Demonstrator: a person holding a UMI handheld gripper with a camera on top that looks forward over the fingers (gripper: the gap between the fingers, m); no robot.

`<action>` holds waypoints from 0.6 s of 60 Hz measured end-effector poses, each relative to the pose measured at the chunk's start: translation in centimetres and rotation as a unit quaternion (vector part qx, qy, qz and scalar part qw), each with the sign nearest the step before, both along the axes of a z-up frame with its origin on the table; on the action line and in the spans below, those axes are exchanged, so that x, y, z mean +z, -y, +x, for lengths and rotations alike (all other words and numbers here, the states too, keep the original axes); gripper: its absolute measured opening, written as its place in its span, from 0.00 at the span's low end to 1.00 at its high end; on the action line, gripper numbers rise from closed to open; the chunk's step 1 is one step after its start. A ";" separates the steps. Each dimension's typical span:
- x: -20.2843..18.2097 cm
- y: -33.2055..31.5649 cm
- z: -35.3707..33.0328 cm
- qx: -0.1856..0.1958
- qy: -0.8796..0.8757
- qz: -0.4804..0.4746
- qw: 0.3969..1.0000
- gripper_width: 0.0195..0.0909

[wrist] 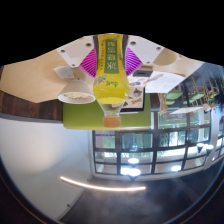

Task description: Pour water

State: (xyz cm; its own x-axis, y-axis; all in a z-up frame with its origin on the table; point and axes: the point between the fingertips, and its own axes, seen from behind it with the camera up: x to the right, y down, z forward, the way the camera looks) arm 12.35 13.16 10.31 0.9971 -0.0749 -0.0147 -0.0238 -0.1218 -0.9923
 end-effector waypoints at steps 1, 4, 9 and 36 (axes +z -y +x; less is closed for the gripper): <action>-0.3 -0.1 0.1 -0.003 0.002 -0.003 1.000 0.19; -0.5 -0.3 0.4 -0.005 0.011 0.005 1.000 0.20; -0.6 -0.2 0.5 -0.010 0.016 0.012 1.000 0.20; 1.8 3.1 1.1 -0.013 0.027 0.023 0.999 0.89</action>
